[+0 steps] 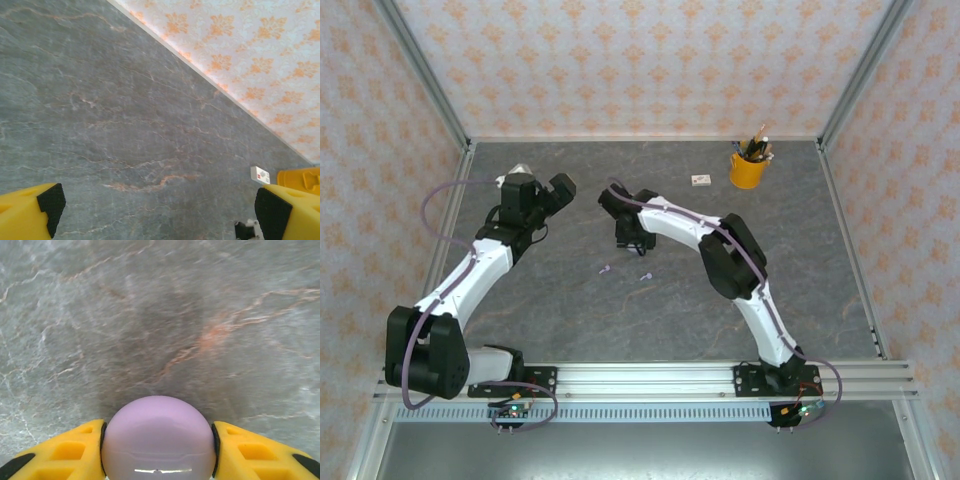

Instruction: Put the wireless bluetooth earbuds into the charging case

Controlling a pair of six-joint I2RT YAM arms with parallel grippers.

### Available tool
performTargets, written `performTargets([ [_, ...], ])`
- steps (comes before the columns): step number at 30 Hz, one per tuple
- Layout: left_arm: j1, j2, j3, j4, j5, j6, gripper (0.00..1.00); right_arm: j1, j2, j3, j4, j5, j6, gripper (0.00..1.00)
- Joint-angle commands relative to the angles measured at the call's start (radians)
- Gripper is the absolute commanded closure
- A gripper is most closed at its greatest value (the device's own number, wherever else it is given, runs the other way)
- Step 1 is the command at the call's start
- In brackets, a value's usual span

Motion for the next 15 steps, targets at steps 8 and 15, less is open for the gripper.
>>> performTargets([
  [8, 0.002, 0.032, -0.125, 0.318, 0.235, -0.057, 0.0, -0.131, -0.223, -0.133, 0.209, -0.055, 0.149, 0.56],
  [15, -0.054, 0.105, -0.186, 0.549, 0.372, -0.063, 0.0, -0.181, -0.278, -0.111, 0.266, -0.117, 0.207, 0.56],
])
